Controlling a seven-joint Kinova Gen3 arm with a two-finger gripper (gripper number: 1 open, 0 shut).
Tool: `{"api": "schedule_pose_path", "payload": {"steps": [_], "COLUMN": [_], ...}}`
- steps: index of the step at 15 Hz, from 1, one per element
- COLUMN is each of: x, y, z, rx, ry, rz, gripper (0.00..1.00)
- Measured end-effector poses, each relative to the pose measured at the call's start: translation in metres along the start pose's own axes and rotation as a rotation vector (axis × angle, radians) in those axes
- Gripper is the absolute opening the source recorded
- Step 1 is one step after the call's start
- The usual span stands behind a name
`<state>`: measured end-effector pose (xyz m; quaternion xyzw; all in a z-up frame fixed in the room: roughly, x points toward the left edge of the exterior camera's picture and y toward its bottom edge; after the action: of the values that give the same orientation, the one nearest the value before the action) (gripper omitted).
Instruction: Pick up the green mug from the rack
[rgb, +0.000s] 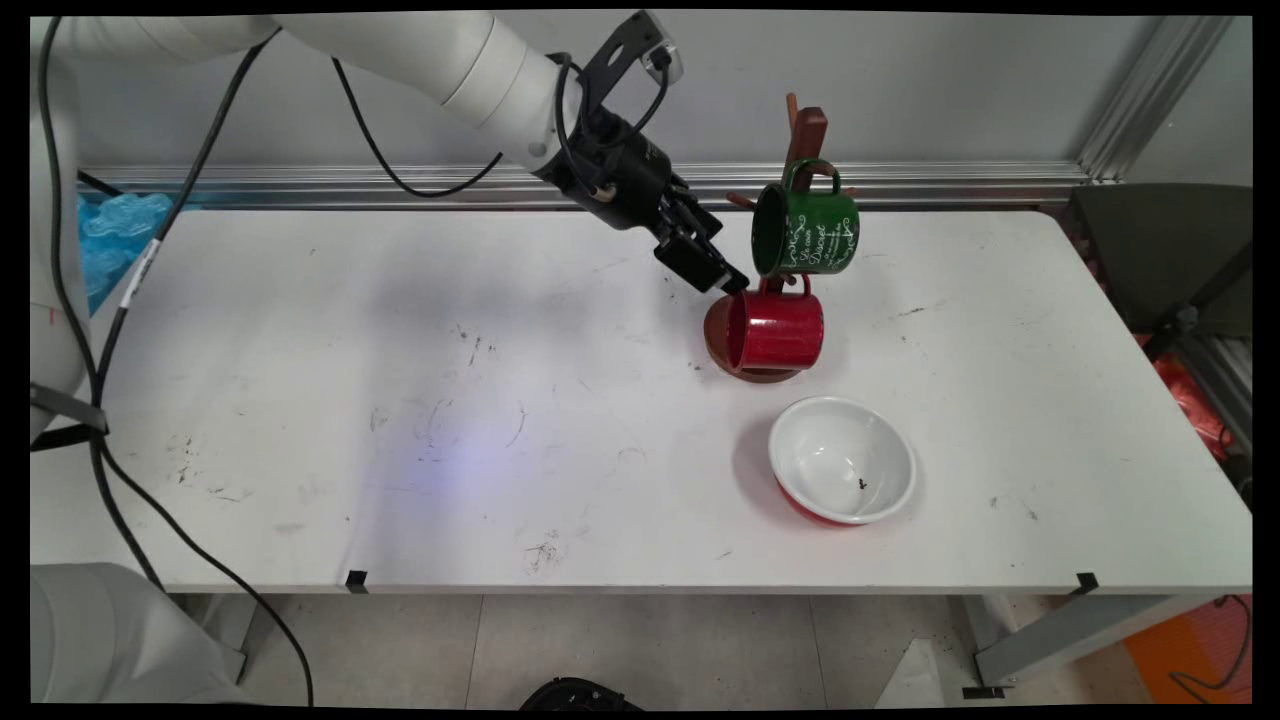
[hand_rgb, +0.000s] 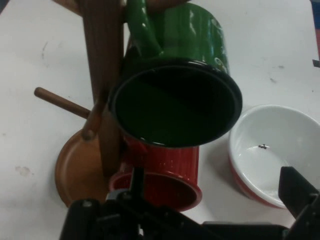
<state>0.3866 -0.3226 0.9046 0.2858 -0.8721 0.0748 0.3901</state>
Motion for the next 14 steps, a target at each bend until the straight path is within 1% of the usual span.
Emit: {"api": "schedule_pose_path", "payload": {"steps": [2, 6, 10, 14], "x": [0.002, 0.002, -0.008, -0.022], "y": [0.003, 0.009, 0.013, 0.016], "z": [-0.001, -0.004, -0.012, -0.016], "rx": [0.004, 0.028, 0.048, 0.051], "ry": [0.015, 0.058, 0.083, 0.097], "rz": [-0.001, -0.012, -0.007, -0.009], "gripper": [1.0, 1.0, 1.0, 1.0]}}
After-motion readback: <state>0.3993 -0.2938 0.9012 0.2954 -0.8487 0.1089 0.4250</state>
